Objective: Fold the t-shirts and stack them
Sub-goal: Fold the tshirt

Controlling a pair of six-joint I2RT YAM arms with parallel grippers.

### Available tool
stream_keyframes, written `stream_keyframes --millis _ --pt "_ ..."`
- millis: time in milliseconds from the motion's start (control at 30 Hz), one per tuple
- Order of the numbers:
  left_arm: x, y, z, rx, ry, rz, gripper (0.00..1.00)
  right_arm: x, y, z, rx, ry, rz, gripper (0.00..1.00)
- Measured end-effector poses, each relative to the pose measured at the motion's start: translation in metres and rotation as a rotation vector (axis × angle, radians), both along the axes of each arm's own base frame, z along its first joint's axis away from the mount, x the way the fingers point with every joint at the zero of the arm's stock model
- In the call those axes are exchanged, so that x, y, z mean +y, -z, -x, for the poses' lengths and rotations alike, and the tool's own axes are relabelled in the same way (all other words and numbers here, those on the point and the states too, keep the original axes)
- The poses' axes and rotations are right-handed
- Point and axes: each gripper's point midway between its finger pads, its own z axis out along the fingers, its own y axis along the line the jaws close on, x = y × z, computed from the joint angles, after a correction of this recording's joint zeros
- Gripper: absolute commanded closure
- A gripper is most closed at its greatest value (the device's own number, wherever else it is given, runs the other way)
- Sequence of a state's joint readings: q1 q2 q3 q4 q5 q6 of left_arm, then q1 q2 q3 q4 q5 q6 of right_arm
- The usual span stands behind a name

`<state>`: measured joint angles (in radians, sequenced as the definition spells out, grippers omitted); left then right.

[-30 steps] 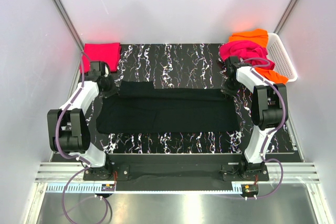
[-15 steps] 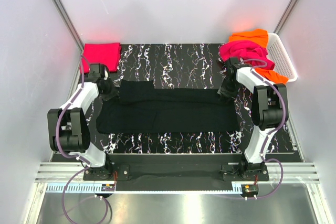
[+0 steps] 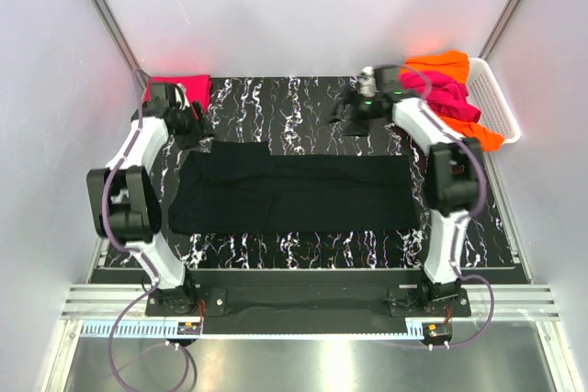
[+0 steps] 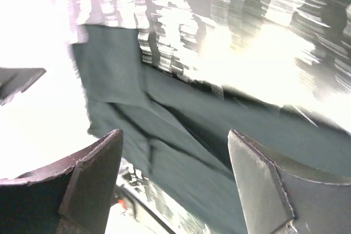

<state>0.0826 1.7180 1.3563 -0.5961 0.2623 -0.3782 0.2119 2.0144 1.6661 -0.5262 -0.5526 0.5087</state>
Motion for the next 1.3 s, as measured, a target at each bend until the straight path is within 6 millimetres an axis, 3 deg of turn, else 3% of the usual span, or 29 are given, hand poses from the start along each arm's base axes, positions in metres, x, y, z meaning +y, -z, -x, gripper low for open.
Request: stream_keyframes --millis 133,233,333,500,600,767,1000,1200,1300 --pt "-0.007 0.013 -0.035 0.000 0.042 0.060 0.34 0.069 0.019 -0.019 0.024 -0.127 -0.113 0.15" --pt "-0.008 0.039 -0.040 0.057 0.047 0.081 0.34 0.108 0.036 -0.024 0.057 -0.184 -0.164 0.16" --pt "-0.006 0.065 -0.038 0.121 0.041 0.091 0.34 0.131 0.052 -0.025 0.094 -0.206 -0.188 0.24" --pt "-0.002 0.091 -0.037 0.187 0.013 0.107 0.35 0.151 0.072 -0.027 0.148 -0.204 -0.214 0.37" --pt "0.000 0.091 -0.041 0.189 0.005 0.121 0.37 0.161 0.084 -0.024 0.179 -0.203 -0.213 0.44" --pt "0.003 0.092 -0.048 0.186 -0.002 0.132 0.38 0.181 0.107 -0.019 0.197 -0.212 -0.195 0.48" --pt "0.007 0.093 -0.055 0.178 -0.004 0.144 0.39 0.207 0.108 -0.023 0.162 -0.219 -0.192 0.51" --pt "0.003 0.094 -0.064 0.168 0.010 0.192 0.53 0.219 0.111 -0.027 0.159 -0.211 -0.202 0.56" --pt "0.000 0.097 -0.065 0.170 0.017 0.219 0.67 0.222 0.112 -0.028 0.160 -0.204 -0.201 0.62"
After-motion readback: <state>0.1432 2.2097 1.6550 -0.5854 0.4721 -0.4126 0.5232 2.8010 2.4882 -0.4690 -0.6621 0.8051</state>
